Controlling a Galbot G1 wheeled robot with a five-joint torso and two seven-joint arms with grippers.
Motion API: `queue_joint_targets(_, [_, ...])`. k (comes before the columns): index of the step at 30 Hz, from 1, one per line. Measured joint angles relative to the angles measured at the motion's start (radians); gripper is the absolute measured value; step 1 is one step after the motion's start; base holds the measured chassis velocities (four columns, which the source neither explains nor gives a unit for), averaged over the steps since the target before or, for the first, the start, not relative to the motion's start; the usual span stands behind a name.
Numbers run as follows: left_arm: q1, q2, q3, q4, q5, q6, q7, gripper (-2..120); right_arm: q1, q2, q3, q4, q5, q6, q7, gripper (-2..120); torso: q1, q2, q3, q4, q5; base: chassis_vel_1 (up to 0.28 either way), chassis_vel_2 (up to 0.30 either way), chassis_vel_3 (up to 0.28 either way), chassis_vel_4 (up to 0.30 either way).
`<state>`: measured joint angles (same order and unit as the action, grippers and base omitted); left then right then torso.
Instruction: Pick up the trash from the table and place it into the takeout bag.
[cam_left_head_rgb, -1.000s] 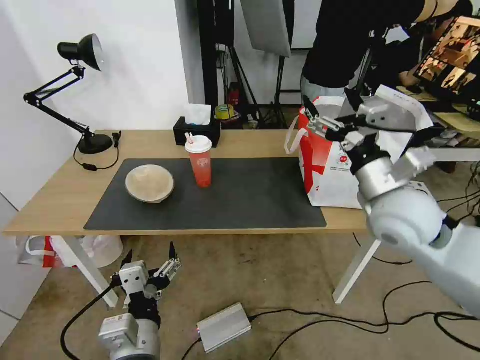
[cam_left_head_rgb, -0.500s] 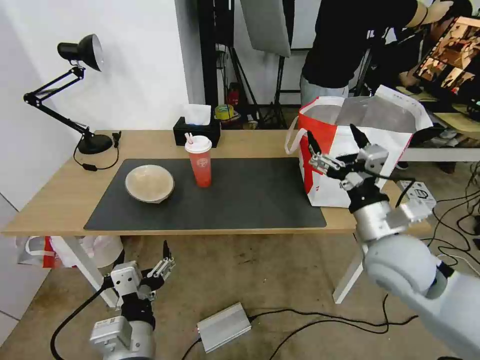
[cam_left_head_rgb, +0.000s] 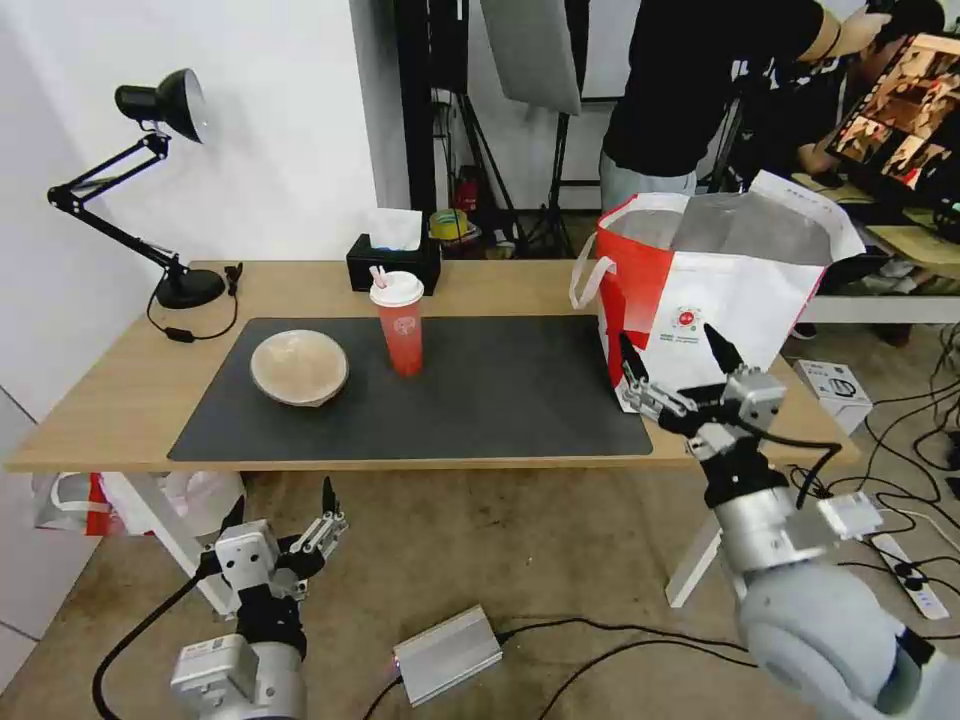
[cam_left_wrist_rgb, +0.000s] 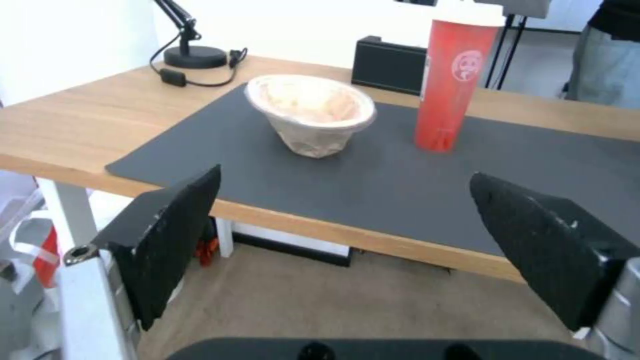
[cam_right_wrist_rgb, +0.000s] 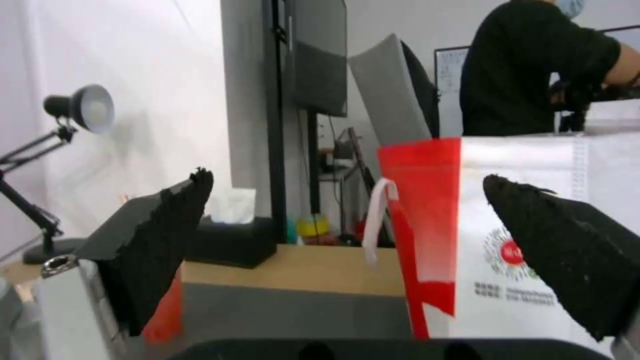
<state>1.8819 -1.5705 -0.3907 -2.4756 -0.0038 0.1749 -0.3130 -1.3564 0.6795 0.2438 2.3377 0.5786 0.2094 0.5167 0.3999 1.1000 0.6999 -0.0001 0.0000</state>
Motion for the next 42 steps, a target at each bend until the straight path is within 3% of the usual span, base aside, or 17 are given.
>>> queue_joint_targets(22, [-0.001,0.017,0.002,0.000,-0.006,-0.004,0.000,100,-0.238,0.109,-0.023,-0.047,-0.239,0.080,-0.014,100,0.000,0.000,0.000,0.0001,0.0000,0.000,0.000,0.000,0.000])
queue_joint_targets(42, [0.002,0.020,0.000,0.002,-0.007,-0.010,-0.002,100,-0.335,0.174,-0.051,-0.057,-0.298,0.101,-0.014,100,0.000,0.000,0.000,0.0001,0.0000,0.000,0.000,0.000,0.000])
